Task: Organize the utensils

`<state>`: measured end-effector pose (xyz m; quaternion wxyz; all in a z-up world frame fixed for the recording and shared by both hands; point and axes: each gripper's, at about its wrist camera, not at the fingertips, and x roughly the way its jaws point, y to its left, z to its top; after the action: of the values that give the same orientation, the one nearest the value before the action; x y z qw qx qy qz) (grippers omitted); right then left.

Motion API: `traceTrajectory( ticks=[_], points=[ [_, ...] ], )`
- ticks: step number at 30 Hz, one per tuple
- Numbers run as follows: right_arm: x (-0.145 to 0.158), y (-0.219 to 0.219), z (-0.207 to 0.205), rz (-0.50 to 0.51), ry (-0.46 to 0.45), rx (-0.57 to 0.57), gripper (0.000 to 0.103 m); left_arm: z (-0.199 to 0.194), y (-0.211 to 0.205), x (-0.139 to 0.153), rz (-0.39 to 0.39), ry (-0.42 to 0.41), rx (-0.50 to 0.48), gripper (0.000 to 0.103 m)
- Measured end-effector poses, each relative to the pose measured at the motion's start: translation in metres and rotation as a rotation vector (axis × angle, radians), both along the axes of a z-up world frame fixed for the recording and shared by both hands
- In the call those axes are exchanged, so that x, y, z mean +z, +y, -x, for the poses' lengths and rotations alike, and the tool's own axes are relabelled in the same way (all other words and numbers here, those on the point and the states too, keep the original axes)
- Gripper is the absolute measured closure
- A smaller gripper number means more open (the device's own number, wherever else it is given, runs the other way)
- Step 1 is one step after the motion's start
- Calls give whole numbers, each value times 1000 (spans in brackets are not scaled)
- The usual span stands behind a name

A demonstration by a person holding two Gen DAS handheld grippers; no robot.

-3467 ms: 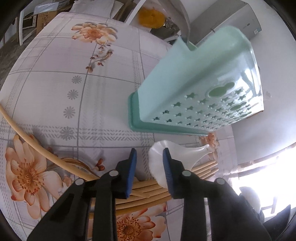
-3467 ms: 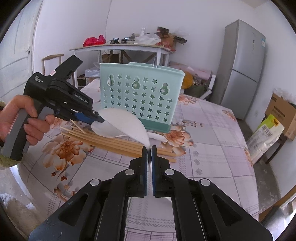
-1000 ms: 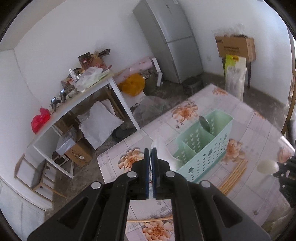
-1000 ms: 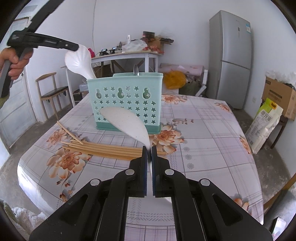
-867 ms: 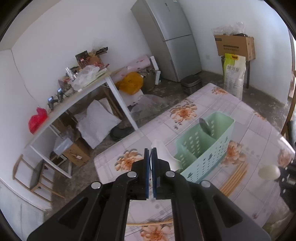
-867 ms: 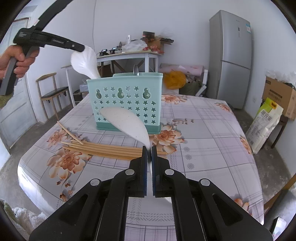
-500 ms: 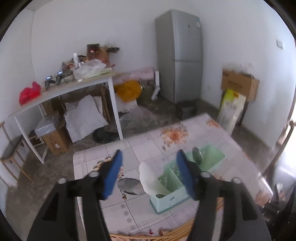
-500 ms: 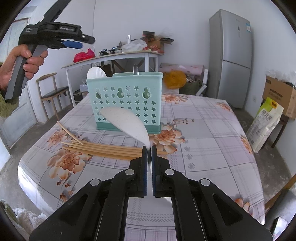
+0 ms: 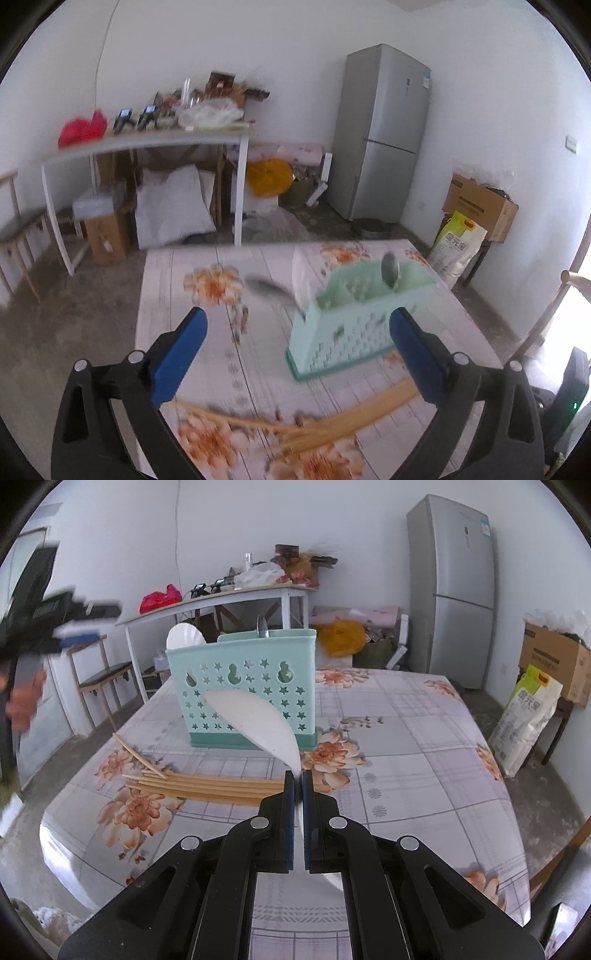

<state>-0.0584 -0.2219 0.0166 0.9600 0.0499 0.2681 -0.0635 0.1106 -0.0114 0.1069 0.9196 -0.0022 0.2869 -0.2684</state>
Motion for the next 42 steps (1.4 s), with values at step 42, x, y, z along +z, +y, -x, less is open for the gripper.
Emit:
traceTrajectory(
  ticks=[42],
  points=[
    [109,-91,-156,-486,-335,243,101,39,8,-109,-8,200,-10,6]
  ],
)
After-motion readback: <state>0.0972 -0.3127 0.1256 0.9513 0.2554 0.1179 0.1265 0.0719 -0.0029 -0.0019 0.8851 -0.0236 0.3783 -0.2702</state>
